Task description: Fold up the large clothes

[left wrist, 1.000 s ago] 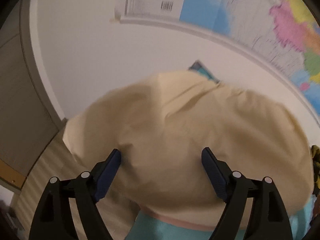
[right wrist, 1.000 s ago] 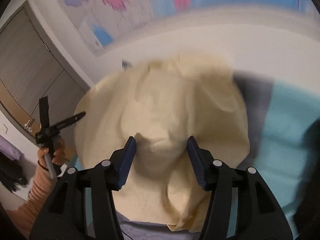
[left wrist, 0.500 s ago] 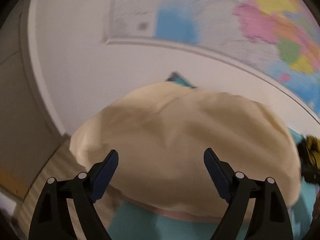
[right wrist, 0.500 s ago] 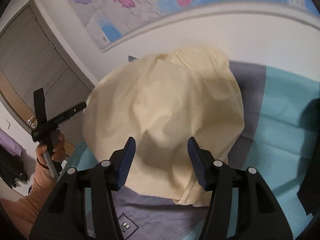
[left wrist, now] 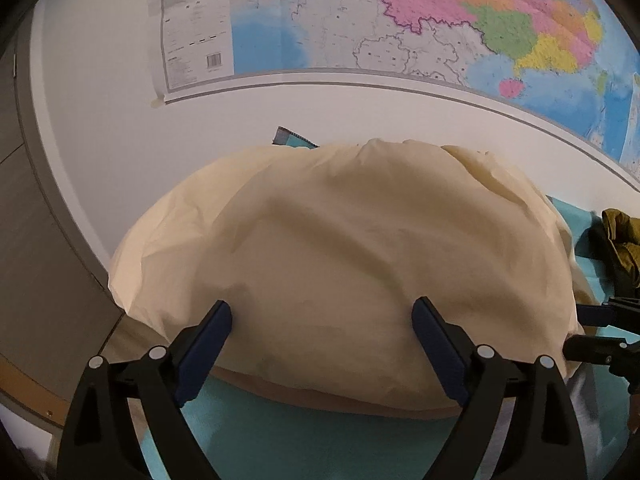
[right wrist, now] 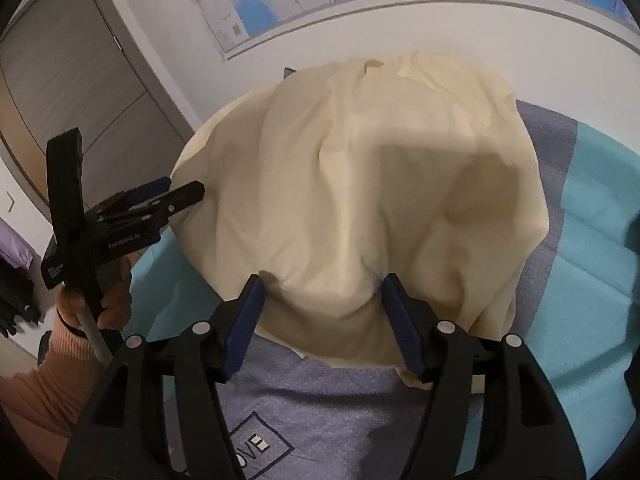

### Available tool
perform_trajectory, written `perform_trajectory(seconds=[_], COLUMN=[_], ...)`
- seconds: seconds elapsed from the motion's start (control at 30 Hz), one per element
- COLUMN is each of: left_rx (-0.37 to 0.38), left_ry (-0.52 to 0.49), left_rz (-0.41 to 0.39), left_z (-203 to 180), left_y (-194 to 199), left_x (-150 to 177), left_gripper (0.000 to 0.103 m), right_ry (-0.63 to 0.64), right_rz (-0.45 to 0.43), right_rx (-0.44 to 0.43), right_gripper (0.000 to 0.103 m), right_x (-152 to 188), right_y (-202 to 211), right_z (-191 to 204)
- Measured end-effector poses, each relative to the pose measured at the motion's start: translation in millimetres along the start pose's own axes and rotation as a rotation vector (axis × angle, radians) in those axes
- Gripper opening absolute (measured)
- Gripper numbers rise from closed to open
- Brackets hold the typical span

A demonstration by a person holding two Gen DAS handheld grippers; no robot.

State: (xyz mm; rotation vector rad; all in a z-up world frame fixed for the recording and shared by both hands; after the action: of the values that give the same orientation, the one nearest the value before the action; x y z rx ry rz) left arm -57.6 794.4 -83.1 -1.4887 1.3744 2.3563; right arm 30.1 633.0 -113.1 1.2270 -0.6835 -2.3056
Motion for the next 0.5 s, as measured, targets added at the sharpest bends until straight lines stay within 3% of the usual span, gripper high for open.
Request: perform_trajectory(seconds=[0.37, 0.5], left_rx=[0.009, 0.044], left_ry=[-0.009, -0.005], left_rz=[-0.041, -0.016], left_z=[-16, -29], left_y=[31, 27], left_x=[-2, 3], left_gripper=[0.094, 0.094], right_ry=[0.032, 0.011], right_rz=[-0.104, -0.078], right_rx=[0.031, 0.044], right_gripper=[0.062, 0.062], right_x=[-21, -18], right_y=[22, 10], right_z=[9, 2])
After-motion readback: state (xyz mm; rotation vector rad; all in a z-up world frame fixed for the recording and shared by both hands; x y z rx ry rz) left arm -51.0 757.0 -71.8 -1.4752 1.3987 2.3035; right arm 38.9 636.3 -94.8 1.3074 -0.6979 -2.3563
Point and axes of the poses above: each gripper's, at about its wrist camera, not at the fingertips, and y roughly against the way its jaws point, z to its left, x to its underside, the point moved 10 cm from there along -y, roughly the way its jaws point, and after that the axes turned 9 degrees about -x, right-handed, at the moved point
